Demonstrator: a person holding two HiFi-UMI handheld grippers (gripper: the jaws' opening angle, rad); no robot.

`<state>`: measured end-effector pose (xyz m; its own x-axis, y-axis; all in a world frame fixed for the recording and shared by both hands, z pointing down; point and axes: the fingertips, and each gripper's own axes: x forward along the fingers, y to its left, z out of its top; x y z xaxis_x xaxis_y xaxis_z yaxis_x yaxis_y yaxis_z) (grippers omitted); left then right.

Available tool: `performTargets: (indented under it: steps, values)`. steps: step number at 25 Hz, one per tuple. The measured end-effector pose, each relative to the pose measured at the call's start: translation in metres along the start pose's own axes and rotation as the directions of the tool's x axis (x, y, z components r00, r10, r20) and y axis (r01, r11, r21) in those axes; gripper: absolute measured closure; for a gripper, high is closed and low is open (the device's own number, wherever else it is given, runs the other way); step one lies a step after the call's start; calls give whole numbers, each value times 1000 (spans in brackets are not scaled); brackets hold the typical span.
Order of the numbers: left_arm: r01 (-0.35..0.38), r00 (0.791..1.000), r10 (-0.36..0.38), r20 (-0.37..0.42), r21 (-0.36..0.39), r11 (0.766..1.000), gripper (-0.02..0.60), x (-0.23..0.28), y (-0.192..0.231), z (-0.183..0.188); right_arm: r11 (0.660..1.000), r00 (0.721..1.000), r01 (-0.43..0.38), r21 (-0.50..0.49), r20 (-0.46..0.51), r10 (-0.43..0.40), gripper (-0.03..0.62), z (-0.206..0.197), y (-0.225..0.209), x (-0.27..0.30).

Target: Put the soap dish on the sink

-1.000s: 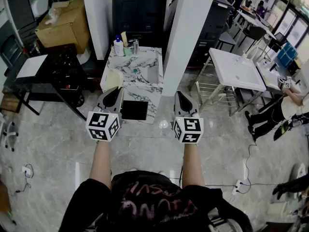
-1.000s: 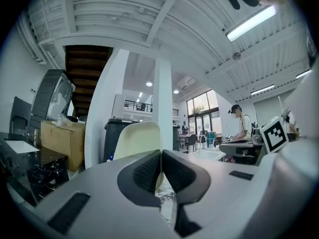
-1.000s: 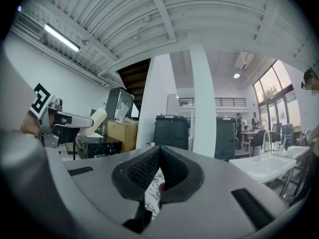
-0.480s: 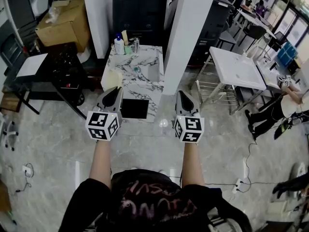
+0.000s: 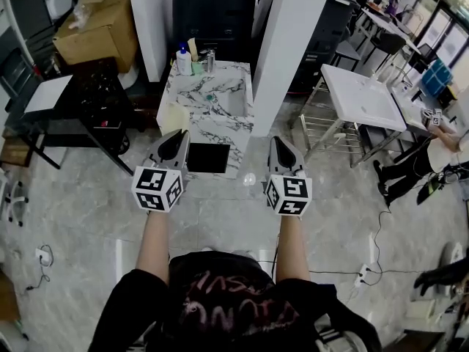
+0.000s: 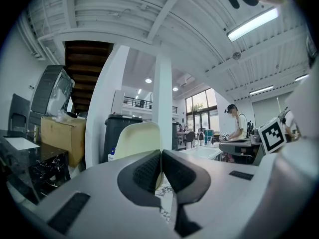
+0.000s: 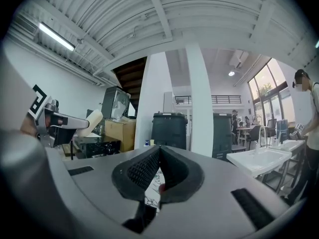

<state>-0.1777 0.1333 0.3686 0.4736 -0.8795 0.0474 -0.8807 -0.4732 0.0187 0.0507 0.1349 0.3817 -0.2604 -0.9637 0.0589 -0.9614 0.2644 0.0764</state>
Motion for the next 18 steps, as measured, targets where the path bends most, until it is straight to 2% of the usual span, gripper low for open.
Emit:
performTargets:
  steps: [10, 18]
  values:
    - [5, 1000, -5, -27, -8, 1000, 555, -7, 17, -18, 999, 999, 17, 37, -37, -16, 580, -22, 9, 8]
    - [30, 999, -30, -22, 3, 1000, 555, 27, 19, -20, 1000, 1000, 16, 15, -21, -16, 581, -21, 2, 37]
